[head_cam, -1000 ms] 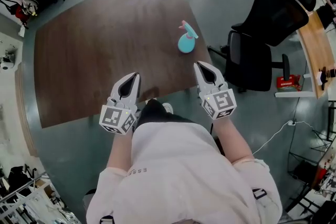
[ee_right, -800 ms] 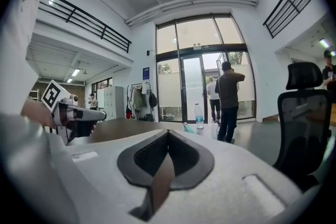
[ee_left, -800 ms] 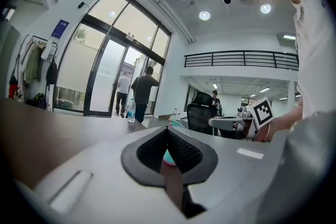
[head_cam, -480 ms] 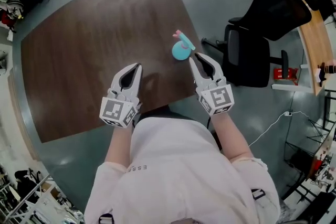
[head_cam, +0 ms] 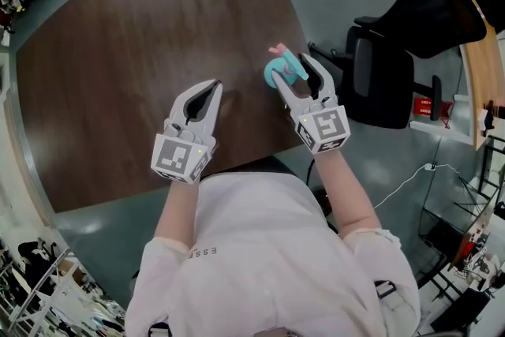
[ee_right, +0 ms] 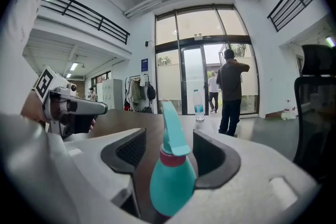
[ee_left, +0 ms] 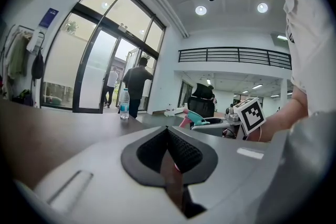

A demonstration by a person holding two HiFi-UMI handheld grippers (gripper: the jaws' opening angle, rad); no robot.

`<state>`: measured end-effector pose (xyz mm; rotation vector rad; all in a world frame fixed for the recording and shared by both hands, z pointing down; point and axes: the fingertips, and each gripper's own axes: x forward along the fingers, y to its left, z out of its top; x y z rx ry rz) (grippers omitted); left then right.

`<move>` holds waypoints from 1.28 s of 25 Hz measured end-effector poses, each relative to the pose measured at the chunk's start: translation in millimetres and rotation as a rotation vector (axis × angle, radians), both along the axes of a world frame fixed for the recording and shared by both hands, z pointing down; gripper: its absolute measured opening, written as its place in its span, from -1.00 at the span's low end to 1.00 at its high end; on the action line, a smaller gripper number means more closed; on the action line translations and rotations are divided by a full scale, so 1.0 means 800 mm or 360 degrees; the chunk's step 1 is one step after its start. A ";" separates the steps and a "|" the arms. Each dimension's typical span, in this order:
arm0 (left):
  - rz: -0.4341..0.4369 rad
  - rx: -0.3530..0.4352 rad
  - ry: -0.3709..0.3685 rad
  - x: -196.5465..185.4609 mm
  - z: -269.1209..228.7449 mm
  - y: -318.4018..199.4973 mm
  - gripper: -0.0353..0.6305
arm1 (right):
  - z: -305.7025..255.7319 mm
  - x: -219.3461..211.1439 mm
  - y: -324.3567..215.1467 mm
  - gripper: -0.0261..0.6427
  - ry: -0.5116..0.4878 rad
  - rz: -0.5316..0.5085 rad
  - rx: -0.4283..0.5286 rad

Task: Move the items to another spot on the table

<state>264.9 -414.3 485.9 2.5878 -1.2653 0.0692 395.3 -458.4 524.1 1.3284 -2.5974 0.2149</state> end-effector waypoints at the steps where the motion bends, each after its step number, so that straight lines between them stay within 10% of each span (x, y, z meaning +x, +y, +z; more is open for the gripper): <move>1: -0.0008 -0.0008 -0.0001 -0.002 0.004 0.000 -0.87 | 0.005 -0.003 -0.002 -0.15 0.0004 -0.0009 -0.0004; 7: -0.0047 -0.0025 -0.0003 -0.013 0.011 0.002 -0.87 | 0.021 0.000 -0.011 -0.43 0.0061 0.0012 -0.0017; 32: -0.0376 0.0163 0.0071 -0.067 -0.091 0.094 -0.87 | -0.083 -0.022 0.070 -0.48 0.0030 -0.0213 0.0103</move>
